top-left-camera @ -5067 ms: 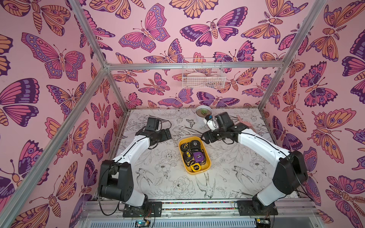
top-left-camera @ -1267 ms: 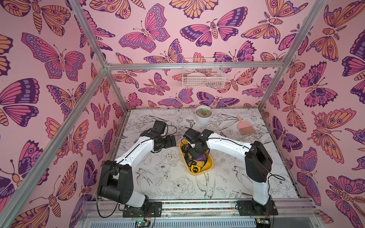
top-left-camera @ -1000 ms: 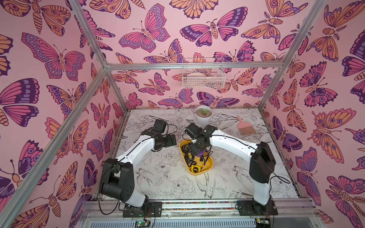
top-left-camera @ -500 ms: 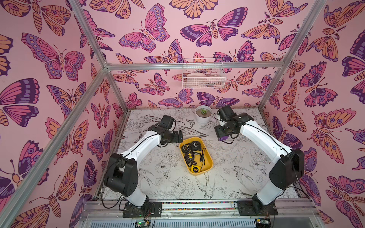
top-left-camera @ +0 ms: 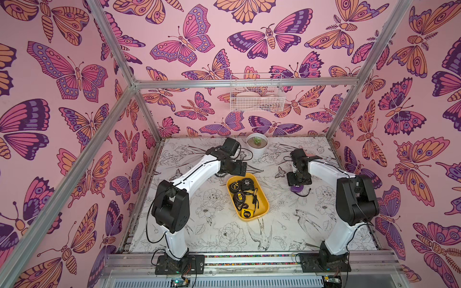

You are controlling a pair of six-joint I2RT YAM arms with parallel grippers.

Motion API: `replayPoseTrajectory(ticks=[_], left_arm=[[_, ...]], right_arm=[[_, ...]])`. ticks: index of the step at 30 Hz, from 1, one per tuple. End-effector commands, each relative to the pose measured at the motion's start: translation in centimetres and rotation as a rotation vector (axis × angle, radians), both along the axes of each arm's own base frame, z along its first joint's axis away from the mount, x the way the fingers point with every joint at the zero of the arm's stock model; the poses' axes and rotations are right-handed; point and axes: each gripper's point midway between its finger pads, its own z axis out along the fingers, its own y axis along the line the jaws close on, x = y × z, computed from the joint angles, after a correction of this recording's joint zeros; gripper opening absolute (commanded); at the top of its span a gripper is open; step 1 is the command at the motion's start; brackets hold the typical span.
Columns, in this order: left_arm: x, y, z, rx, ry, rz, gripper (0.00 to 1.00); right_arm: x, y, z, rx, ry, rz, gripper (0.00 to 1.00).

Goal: Take the tape measure out of the storage box
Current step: Place the tape measure at the center of the board, then pick up the tape measure from the storage box.

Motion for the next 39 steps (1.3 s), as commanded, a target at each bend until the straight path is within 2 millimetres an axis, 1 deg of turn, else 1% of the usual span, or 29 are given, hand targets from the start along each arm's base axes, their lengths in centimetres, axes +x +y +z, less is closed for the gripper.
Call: replayPoseTrajectory(ticks=[1, 6, 9, 10, 14, 15, 16, 18, 19, 24, 25, 27, 29, 31, 32, 34, 36, 39], left_arm=[[-1.0, -0.4, -0.8, 0.053, 0.047, -0.045, 0.99], [-1.4, -1.5, -2.0, 0.06, 0.088, -0.064, 1.0], [-1.6, -2.1, -2.4, 0.065, 0.111, -0.076, 1.0], [-1.7, -2.2, -2.3, 0.065, 0.113, -0.08, 1.0], [-2.2, -3.0, -2.3, 0.063, 0.126, -0.1, 0.99], [-2.4, -3.2, -2.5, 0.067, 0.133, -0.104, 1.0], [-2.6, -3.3, -2.7, 0.072, 0.141, -0.107, 1.0], [-3.1, -3.3, -3.2, 0.085, 0.157, -0.113, 1.0], [-3.4, -3.4, -3.4, 0.09, 0.162, -0.116, 1.0], [-4.3, -4.8, -4.7, 0.095, 0.198, -0.146, 0.99], [-4.4, -5.1, -5.1, 0.099, 0.208, -0.147, 0.99], [-4.6, -5.4, -5.7, 0.111, 0.221, -0.148, 0.98], [-4.5, -5.3, -6.4, 0.125, 0.227, -0.136, 0.98], [-4.3, -5.4, -7.1, 0.147, 0.228, -0.139, 0.96], [-4.2, -5.5, -7.4, 0.157, 0.225, -0.144, 0.96], [-4.3, -5.6, -8.0, 0.171, 0.239, -0.145, 0.93], [-4.8, -5.7, -7.8, 0.178, 0.249, -0.143, 0.91], [-5.3, -5.1, -6.7, 0.192, 0.236, -0.112, 0.92]], right_arm=[[1.9, 0.4, 0.2, 0.033, -0.072, -0.015, 0.57], [1.7, -0.1, -1.2, 0.016, -0.08, -0.045, 0.6], [1.7, -0.6, -1.3, -0.007, -0.086, -0.068, 0.63], [1.8, -0.7, -1.1, -0.012, -0.094, -0.07, 0.66], [1.8, -0.9, -0.6, -0.028, -0.086, -0.065, 0.81], [1.9, -0.9, -0.6, -0.024, -0.088, -0.063, 0.87], [1.9, -0.9, -0.5, -0.023, -0.091, -0.062, 1.0], [2.0, -0.7, 0.3, -0.006, -0.107, -0.07, 0.99], [2.1, -0.7, 1.1, 0.004, -0.123, -0.078, 0.99], [2.5, 0.5, 6.9, 0.083, -0.234, -0.055, 0.99], [2.3, 0.5, 7.7, 0.08, -0.243, -0.046, 0.99], [1.8, 0.8, 8.7, 0.085, -0.251, -0.027, 0.99], [1.2, 1.1, 9.2, 0.089, -0.254, -0.017, 0.99], [0.5, 1.4, 9.0, 0.096, -0.244, -0.01, 0.99], [0.1, 1.6, 9.4, 0.106, -0.257, -0.008, 0.99], [-0.5, 2.0, 9.5, 0.129, -0.256, 0.005, 0.99], [-0.9, 2.3, 9.3, 0.137, -0.249, 0.011, 0.99], [-1.2, 2.5, 9.2, 0.142, -0.246, 0.02, 0.99]])
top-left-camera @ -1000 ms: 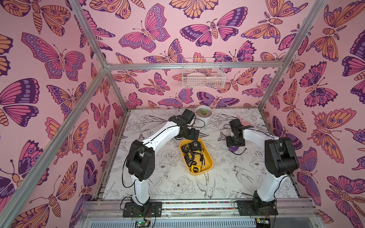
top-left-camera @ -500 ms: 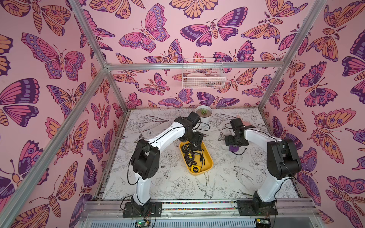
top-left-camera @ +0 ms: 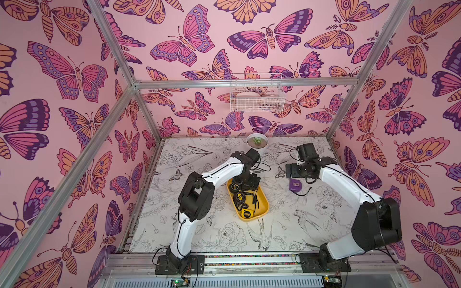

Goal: Take the tape measure out of the storage box
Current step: Pick up the tape measure from the storage box.

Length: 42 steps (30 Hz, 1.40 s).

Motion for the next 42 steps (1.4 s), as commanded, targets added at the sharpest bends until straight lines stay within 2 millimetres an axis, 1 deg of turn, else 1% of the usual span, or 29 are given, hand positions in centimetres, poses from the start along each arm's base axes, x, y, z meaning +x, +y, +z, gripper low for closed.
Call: replayPoseTrajectory(ticks=[1, 3, 5, 8, 12, 14, 17, 19, 23, 30, 33, 38, 42], left_arm=[[-0.8, 0.9, 1.4, 0.037, -0.009, 0.031, 0.93], [-0.7, 0.7, 1.3, 0.038, -0.01, 0.031, 0.93], [-0.9, 0.6, 0.8, 0.045, 0.018, 0.032, 0.93], [-2.1, 0.6, 0.2, 0.051, 0.059, 0.02, 0.93], [-3.4, 2.2, 0.5, 0.121, 0.081, 0.05, 0.93], [-3.8, 2.5, 1.0, 0.131, 0.097, 0.085, 0.93], [-4.2, 3.0, 1.2, 0.144, 0.116, 0.148, 0.94], [-4.4, 3.2, 1.0, 0.149, 0.128, 0.189, 0.95], [-5.0, 3.8, -0.2, 0.181, 0.164, 0.26, 0.96], [-5.0, 5.2, -1.4, 0.254, 0.165, 0.378, 0.97], [-5.0, 5.5, -2.1, 0.273, 0.168, 0.414, 0.97], [-5.0, 5.4, -3.9, 0.289, 0.196, 0.445, 0.96], [-4.5, 4.6, -4.3, 0.243, 0.184, 0.457, 0.94]], right_arm=[[-1.1, 0.4, -0.3, 0.017, 0.03, 0.012, 0.99], [-1.1, 0.8, -0.3, 0.026, 0.031, 0.021, 0.99], [-1.0, 1.2, -0.2, 0.032, 0.032, 0.032, 0.99], [-1.1, 1.7, -0.1, 0.034, 0.032, 0.05, 0.99], [-1.2, 2.1, 0.1, 0.047, 0.028, 0.063, 0.99], [-1.2, 2.3, 0.2, 0.053, 0.028, 0.069, 0.99], [-1.3, 2.7, 0.3, 0.061, 0.024, 0.079, 0.99], [-1.3, 2.9, 0.4, 0.07, 0.02, 0.081, 0.99], [-1.4, 3.5, 1.3, 0.09, -0.006, 0.092, 0.99], [-1.8, 3.6, 3.3, 0.121, -0.071, 0.102, 0.99], [-2.0, 3.8, 4.0, 0.135, -0.096, 0.121, 0.99], [-2.3, 4.2, 4.6, 0.165, -0.113, 0.141, 0.99], [-2.7, 4.3, 4.5, 0.172, -0.106, 0.147, 0.99]])
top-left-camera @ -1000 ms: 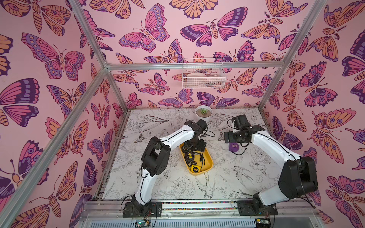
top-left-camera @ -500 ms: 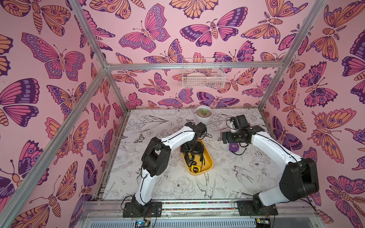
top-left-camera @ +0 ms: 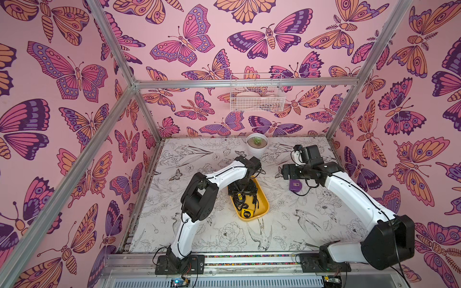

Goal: Take the tape measure out of the storage box
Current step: Pick up the tape measure from the storage box.

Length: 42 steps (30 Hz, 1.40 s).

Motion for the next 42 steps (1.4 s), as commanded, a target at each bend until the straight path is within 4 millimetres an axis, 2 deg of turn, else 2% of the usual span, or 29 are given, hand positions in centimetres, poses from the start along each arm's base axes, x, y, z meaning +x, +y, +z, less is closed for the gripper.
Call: replayPoseTrajectory(ticks=[1, 6, 12, 21, 23, 28, 34, 36, 40, 42], left_arm=[[-0.6, 1.1, -1.5, 0.044, 0.037, 0.039, 0.93], [-0.9, 1.0, -1.8, 0.035, 0.053, 0.042, 0.87], [-1.5, 0.6, -1.9, 0.022, 0.073, -0.027, 0.74], [-2.3, 0.6, -3.2, 0.043, 0.104, -0.124, 0.74], [-2.3, 0.6, -3.1, 0.043, 0.098, -0.136, 0.69], [-1.3, 0.2, -1.4, 0.025, 0.04, -0.172, 0.52], [-0.7, -0.8, 0.2, -0.023, 0.009, -0.203, 0.45], [-0.4, -1.4, 1.7, -0.061, -0.015, -0.209, 0.44], [0.7, -4.0, 5.9, -0.214, -0.059, -0.232, 0.44], [1.1, -4.5, 7.1, -0.251, -0.075, -0.224, 0.44]], right_arm=[[-0.6, 0.6, 0.1, 0.018, 0.001, 0.024, 0.99], [-0.7, 0.7, 0.0, 0.018, -0.001, 0.027, 0.99], [-0.7, 0.6, 0.0, 0.013, 0.002, 0.02, 0.99], [-0.9, 0.4, -0.2, -0.002, 0.011, 0.004, 0.99], [-1.0, 0.4, -0.3, -0.002, 0.012, 0.001, 0.99], [-1.3, 0.5, -0.5, 0.01, 0.021, -0.006, 0.99], [-1.9, 1.4, -0.7, 0.062, 0.027, 0.029, 0.99], [-2.5, 2.2, -0.5, 0.117, 0.016, 0.062, 0.99], [-4.3, 4.2, -0.5, 0.288, 0.004, 0.122, 0.99], [-5.3, 5.4, -0.3, 0.38, -0.001, 0.16, 0.99]])
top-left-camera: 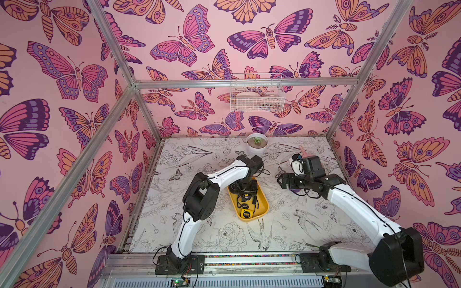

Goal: Take the tape measure out of the storage box
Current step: Pick up the tape measure from the storage box.

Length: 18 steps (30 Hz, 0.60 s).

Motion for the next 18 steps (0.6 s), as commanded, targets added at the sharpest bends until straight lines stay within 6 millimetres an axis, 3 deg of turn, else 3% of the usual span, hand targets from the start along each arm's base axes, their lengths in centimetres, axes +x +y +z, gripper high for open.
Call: replayPoseTrajectory(ticks=[1, 7, 12, 18], left_arm=[[0.6, -1.1, 5.2, -0.129, -0.048, -0.008, 0.44], [1.9, -0.9, 6.2, -0.186, -0.031, 0.056, 0.44], [3.1, -1.2, 7.6, -0.249, -0.026, 0.101, 0.43], [3.6, -1.0, 9.3, -0.284, -0.044, 0.145, 0.42]], right_arm=[[-1.2, 3.4, 2.0, 0.216, -0.04, 0.087, 0.99], [-3.3, 6.7, 1.9, 0.372, -0.141, 0.192, 1.0], [-2.3, 7.6, 2.0, 0.446, -0.206, 0.175, 0.97], [-1.3, 11.0, 2.3, 0.486, -0.234, 0.255, 0.95]])
